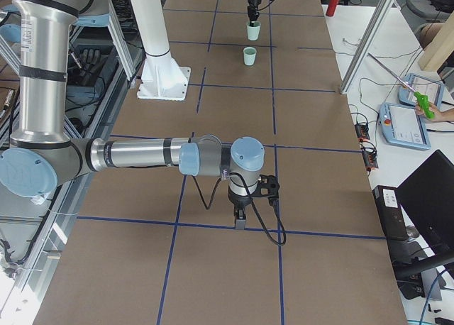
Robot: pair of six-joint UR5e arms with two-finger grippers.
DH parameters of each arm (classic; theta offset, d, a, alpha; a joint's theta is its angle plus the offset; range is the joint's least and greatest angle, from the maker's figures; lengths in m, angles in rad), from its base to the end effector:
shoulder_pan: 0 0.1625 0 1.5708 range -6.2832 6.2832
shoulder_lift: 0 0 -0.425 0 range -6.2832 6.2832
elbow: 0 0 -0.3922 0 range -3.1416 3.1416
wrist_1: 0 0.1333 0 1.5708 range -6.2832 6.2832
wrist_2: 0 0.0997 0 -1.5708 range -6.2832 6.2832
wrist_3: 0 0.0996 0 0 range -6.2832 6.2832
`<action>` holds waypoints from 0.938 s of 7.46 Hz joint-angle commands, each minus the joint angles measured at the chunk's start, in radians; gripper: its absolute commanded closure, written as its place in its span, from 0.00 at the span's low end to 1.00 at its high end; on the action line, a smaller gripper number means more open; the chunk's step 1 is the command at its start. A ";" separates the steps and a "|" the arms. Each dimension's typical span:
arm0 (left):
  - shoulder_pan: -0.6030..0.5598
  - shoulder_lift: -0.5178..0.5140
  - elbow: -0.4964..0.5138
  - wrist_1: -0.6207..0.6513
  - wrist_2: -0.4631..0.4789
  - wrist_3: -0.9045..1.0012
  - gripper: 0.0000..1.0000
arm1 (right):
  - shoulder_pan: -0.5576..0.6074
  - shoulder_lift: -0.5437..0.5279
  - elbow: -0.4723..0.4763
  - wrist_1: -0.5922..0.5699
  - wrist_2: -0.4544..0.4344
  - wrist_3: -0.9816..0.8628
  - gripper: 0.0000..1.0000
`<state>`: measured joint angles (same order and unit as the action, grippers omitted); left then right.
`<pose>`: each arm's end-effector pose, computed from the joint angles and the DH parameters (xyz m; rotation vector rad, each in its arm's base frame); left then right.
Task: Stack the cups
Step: 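Lift the held cup with the left gripper toward the other green cup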
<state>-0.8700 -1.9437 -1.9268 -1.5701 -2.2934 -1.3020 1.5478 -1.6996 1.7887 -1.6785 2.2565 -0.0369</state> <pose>0.3170 -0.4803 0.2865 -0.2061 0.9585 -0.2896 0.0602 -0.4358 0.6280 -0.0131 -0.6859 -0.0512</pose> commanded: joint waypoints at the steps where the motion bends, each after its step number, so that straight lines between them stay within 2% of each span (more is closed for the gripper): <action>1: 0.040 -0.061 0.069 -0.002 0.014 -0.023 1.00 | 0.000 0.000 0.000 -0.001 0.000 0.000 0.00; 7: 0.065 -0.061 0.101 -0.037 0.032 -0.023 1.00 | 0.000 0.000 0.000 0.000 0.000 0.000 0.00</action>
<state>-0.8076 -2.0049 -1.8259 -1.6077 -2.2608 -1.3255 1.5478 -1.6997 1.7889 -1.6794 2.2565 -0.0368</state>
